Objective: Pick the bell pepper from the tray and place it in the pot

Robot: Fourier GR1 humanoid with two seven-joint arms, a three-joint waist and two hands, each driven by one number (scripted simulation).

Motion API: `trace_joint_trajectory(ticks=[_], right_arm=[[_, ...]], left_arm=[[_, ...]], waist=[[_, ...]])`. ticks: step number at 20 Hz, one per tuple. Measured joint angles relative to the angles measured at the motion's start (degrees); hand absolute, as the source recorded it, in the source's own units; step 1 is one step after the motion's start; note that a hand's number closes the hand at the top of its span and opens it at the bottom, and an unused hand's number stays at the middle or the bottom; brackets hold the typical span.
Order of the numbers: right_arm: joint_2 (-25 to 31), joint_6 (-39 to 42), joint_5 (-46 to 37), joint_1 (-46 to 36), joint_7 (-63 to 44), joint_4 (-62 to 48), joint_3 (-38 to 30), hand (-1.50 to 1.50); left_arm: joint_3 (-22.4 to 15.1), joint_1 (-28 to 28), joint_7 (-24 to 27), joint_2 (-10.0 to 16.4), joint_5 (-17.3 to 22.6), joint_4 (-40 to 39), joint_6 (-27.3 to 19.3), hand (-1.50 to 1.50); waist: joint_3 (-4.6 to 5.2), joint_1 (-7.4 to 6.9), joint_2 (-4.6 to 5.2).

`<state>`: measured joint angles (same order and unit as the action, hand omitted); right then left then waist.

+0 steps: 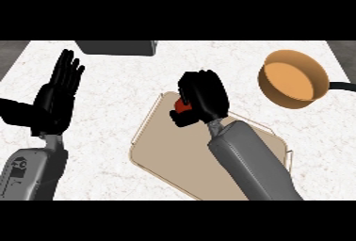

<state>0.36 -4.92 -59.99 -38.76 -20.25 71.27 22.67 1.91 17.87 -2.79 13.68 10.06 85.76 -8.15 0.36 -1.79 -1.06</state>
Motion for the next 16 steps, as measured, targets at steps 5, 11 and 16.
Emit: trace_joint_trajectory(ticks=[5,11,16], right_arm=[[-0.2,1.0,-4.9,-9.3,-20.3,5.4,0.7,1.5],[0.3,4.6,-12.2,-15.2,-33.4,11.7,-1.2,1.5],[4.8,9.8,-12.0,-14.6,-34.3,18.6,-6.8,1.5]], left_arm=[[0.5,-0.4,0.2,0.2,0.1,0.1,0.0,0.0],[1.3,-1.3,0.6,0.2,0.1,0.9,-0.2,0.0],[2.0,-1.2,0.4,0.2,0.2,0.8,0.0,0.0]], waist=[[-0.16,0.7,0.1],[-0.28,1.69,0.47],[-0.33,2.14,0.69]])
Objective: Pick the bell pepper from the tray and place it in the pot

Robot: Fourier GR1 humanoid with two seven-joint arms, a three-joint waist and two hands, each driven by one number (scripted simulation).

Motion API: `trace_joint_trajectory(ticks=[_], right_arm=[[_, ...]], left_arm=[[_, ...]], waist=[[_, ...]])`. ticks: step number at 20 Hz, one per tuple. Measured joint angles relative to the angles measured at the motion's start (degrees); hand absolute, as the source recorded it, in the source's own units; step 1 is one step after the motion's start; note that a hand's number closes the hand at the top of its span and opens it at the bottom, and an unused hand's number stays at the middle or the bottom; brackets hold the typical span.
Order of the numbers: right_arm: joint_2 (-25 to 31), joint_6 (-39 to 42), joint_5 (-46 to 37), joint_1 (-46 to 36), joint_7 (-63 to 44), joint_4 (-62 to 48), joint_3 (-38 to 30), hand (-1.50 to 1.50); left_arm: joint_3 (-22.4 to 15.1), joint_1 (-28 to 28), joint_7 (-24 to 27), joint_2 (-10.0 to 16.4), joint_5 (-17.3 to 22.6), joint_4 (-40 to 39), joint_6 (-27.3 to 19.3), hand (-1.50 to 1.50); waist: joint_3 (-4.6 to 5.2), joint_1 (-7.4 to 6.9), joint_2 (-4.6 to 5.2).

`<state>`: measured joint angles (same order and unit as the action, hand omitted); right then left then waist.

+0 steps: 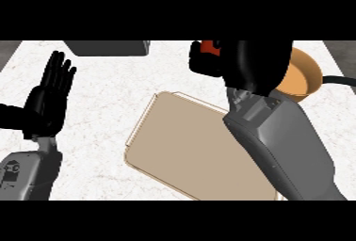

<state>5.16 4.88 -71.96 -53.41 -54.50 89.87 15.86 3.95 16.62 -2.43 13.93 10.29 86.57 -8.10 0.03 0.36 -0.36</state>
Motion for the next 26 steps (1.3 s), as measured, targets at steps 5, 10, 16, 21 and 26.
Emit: trace_joint_trajectory(ticks=[5,10,16,21,26], right_arm=[[7.2,3.8,3.9,5.3,4.3,3.7,-6.7,1.5],[13.3,1.8,8.2,9.9,12.0,2.3,-14.2,1.5],[18.8,-3.4,13.9,14.1,23.8,-4.2,-22.4,1.5],[21.6,-7.7,15.9,12.7,32.4,-14.7,-26.0,1.5],[23.0,-13.5,16.1,10.4,39.4,-27.9,-28.5,1.5]], left_arm=[[0.2,-1.9,1.3,-0.3,-0.1,0.7,0.7,0.0],[1.0,-0.2,0.6,0.1,0.0,-0.2,1.2,0.0],[1.0,-0.3,0.0,-0.3,-0.3,0.9,1.3,0.0],[0.4,0.0,0.1,-1.4,-1.3,0.6,1.1,0.0],[0.2,-0.1,-0.7,-1.9,-1.5,1.6,1.2,0.0]], waist=[[-0.03,0.09,0.17],[-0.05,-0.07,0.33],[-0.07,-0.39,0.41],[-0.06,-0.72,0.51],[-0.05,-1.11,0.61]])
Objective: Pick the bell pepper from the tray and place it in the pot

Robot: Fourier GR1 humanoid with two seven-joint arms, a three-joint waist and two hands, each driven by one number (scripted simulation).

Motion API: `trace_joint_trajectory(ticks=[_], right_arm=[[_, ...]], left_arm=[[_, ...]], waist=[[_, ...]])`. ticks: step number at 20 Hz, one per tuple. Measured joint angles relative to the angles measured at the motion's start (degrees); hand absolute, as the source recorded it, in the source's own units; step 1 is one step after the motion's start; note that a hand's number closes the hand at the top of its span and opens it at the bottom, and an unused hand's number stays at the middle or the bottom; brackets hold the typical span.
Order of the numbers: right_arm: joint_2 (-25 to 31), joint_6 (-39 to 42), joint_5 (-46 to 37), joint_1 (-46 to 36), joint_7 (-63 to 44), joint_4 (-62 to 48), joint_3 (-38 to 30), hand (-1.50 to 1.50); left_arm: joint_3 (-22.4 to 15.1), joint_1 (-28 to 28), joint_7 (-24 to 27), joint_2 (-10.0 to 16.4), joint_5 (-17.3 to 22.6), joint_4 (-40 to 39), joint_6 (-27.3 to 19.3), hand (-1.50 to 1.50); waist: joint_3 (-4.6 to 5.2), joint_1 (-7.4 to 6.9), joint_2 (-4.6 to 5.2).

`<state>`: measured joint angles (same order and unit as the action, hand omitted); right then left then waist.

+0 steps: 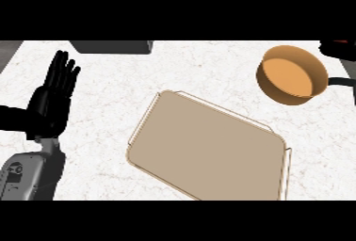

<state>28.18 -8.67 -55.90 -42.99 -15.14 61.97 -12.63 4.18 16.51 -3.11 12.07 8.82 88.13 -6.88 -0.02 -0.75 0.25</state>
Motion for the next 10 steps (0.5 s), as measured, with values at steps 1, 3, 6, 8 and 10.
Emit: trace_joint_trajectory(ticks=[1,3,6,8,10], right_arm=[[0.2,-0.8,0.0,-0.4,1.2,-2.7,-0.2,1.5],[0.8,0.0,0.3,-2.0,2.6,-7.8,-0.6,1.5],[-0.8,1.1,3.2,-3.3,2.8,-13.1,-2.8,-1.5],[-0.6,2.7,5.5,-4.7,4.5,-17.0,-4.4,-1.5],[0.1,3.4,7.5,-5.3,8.4,-21.1,-5.8,-1.5]], left_arm=[[0.0,0.2,0.2,0.0,-0.2,-0.4,0.1,0.0],[0.3,-0.1,0.9,-0.1,0.0,-0.9,0.5,0.0],[0.1,0.1,1.0,-0.2,-0.4,-1.0,0.4,0.0],[0.4,0.7,0.8,-0.1,-0.4,-1.0,0.4,0.0],[0.3,0.7,0.5,-0.1,-0.5,-0.8,0.3,0.0]], waist=[[-0.01,-0.05,0.03],[0.0,-0.28,0.12],[-0.02,-0.46,0.17],[-0.04,-0.55,0.22],[-0.05,-0.67,0.27]])
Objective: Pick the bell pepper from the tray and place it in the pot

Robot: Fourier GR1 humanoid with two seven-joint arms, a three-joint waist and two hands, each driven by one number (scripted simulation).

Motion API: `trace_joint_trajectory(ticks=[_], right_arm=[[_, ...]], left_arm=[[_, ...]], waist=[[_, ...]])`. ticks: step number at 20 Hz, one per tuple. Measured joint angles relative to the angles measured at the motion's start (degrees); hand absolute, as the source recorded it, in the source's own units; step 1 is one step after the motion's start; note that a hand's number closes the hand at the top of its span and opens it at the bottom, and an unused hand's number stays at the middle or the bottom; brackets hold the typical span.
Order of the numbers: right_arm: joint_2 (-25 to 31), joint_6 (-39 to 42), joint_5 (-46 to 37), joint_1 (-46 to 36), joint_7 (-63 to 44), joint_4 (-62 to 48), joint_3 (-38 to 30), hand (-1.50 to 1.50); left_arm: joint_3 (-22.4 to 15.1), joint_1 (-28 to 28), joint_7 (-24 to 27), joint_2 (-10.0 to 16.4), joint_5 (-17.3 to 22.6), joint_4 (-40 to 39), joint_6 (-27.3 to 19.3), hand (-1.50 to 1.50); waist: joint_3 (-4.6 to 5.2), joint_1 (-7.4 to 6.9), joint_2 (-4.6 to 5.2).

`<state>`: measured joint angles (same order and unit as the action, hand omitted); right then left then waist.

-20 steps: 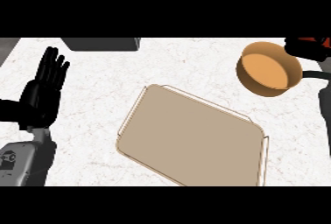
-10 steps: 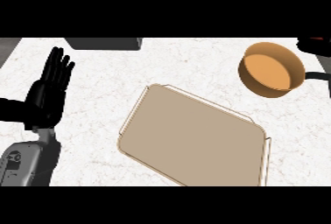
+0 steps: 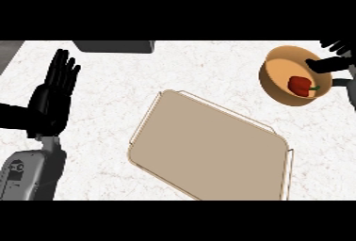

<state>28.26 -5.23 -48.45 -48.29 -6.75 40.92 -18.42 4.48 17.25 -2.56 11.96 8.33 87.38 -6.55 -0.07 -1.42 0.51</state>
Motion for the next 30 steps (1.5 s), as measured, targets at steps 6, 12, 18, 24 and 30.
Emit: trace_joint_trajectory(ticks=[6,12,18,24,30], right_arm=[[-1.1,-1.1,3.7,-2.8,8.7,-5.3,-1.6,-1.5],[-2.7,-3.0,11.2,-4.2,11.4,-3.8,-7.2,-1.5],[-1.7,-2.9,19.6,-3.9,11.3,-2.1,-14.1,-1.5],[2.4,-1.1,26.5,-1.3,15.0,-1.1,-19.1,-1.5],[8.6,3.6,32.6,2.7,20.0,-3.6,-23.3,-1.5]], left_arm=[[0.7,0.0,-1.2,0.5,0.6,0.7,0.7,0.0],[0.7,-1.8,-0.8,0.1,0.1,2.0,0.5,0.0],[1.0,-2.0,-0.3,0.1,0.0,1.3,0.7,0.0],[0.8,-1.8,-0.8,-0.3,-0.8,1.8,0.3,0.0],[0.9,-1.6,-0.5,-0.8,-0.9,1.0,0.5,0.0]], waist=[[0.0,0.2,-0.13],[0.03,0.72,-0.39],[0.05,1.22,-0.47],[0.05,1.33,-0.48],[0.03,1.26,-0.38]])
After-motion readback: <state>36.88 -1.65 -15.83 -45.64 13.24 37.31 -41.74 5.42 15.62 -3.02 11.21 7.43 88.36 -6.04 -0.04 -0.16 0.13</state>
